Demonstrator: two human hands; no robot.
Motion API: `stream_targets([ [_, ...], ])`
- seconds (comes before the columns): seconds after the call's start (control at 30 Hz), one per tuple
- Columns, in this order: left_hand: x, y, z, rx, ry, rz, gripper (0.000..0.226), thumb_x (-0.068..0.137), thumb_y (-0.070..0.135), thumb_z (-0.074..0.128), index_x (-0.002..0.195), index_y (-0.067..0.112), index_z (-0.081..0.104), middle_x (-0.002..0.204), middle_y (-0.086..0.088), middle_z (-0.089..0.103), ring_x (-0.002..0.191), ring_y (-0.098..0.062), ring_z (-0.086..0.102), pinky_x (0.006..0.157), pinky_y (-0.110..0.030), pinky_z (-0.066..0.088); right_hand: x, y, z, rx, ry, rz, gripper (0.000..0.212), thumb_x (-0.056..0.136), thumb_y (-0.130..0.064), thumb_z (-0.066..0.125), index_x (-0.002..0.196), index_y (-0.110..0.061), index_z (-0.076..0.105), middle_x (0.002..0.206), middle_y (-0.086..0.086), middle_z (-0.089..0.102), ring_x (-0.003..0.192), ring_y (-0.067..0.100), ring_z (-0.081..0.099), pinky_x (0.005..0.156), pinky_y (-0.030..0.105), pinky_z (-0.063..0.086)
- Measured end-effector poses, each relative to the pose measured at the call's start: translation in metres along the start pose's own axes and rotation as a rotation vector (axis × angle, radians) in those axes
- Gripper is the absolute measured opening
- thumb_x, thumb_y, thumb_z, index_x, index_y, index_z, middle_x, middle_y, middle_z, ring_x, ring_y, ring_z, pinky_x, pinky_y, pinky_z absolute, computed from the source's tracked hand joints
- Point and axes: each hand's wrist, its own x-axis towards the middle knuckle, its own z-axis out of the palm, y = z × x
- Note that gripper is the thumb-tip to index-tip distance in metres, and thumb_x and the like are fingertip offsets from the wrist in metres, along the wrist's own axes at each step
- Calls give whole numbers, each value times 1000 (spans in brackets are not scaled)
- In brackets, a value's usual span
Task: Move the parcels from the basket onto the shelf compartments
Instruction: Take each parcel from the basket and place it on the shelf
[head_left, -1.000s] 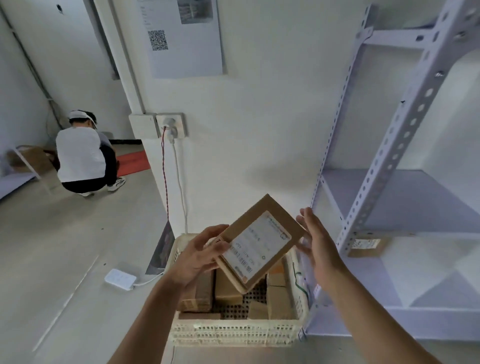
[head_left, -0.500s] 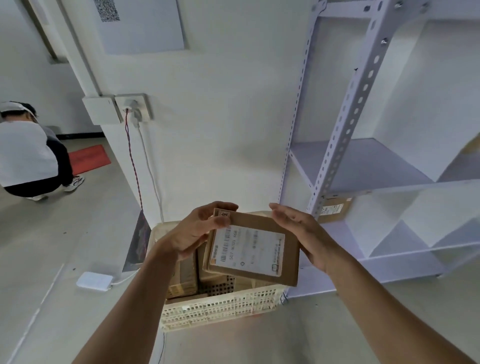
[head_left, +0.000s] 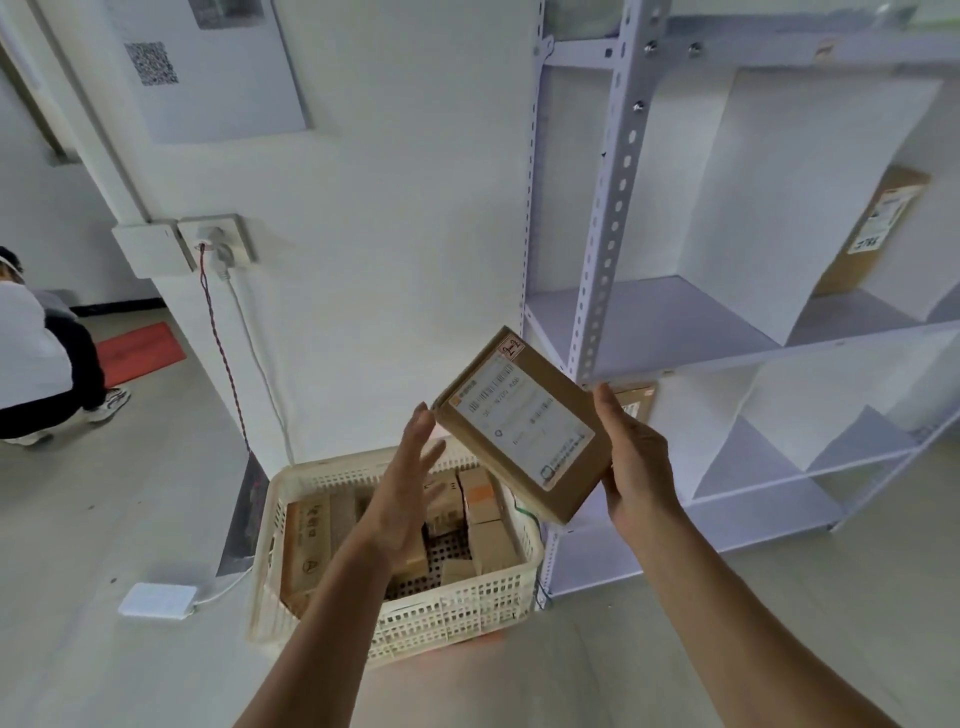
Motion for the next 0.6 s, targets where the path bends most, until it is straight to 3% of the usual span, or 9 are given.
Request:
stream_targets([
  [0.1, -12, -14, 33, 15, -78, -20, 100, 74, 92, 56, 162, 57, 24, 168, 18, 38, 151, -22, 46, 119, -59, 40, -8, -2, -16, 52, 31, -9, 49, 85, -59, 65, 105, -17, 79, 104, 5, 82, 96, 25, 79, 87, 43, 62],
  [0.23, -21, -21, 81, 42, -77, 1, 64, 93, 71, 47, 155, 62, 33, 153, 26, 55, 143, -21, 56, 114, -52, 48, -17, -4, -47, 48, 0, 10, 48, 90, -62, 57, 110, -22, 77, 105, 1, 82, 96, 20, 78, 83, 36, 61],
  [0.33, -24, -21, 110, 60, -59, 1, 65, 99, 65, 39, 162, 52, 30, 157, 16, 53, 144, -24, 55, 117, -60, 44, -22, -5, -78, -13, -33, 47, 40, 103, -55, 48, 117, -29, 74, 108, -2, 81, 106, 19, 74, 89, 34, 56],
  [0.47, -24, -19, 146, 79, -55, -27, 68, 99, 74, 32, 160, 45, 41, 153, 17, 59, 141, -16, 57, 121, -60, 41, -25, -8, -116, -136, -62, 96, 50, 99, -67, 40, 131, -39, 67, 125, -5, 77, 126, 19, 66, 120, 50, 41],
  [0.53, -22, -21, 167, 75, -53, -38, 67, 99, 76, 29, 155, 44, 49, 153, 15, 60, 144, -18, 54, 123, -62, 37, -28, -12, -136, -174, -90, 130, 66, 92, -76, 32, 138, -39, 62, 137, -4, 71, 134, 21, 59, 124, 53, 34],
  [0.6, -20, -25, 192, 86, -72, -29, 67, 101, 76, 25, 153, 44, 52, 155, 14, 58, 149, -18, 49, 124, -64, 32, -30, -18, -157, -215, -101, 130, 65, 96, -74, 22, 138, -40, 59, 137, -6, 68, 130, 18, 59, 120, 46, 37],
])
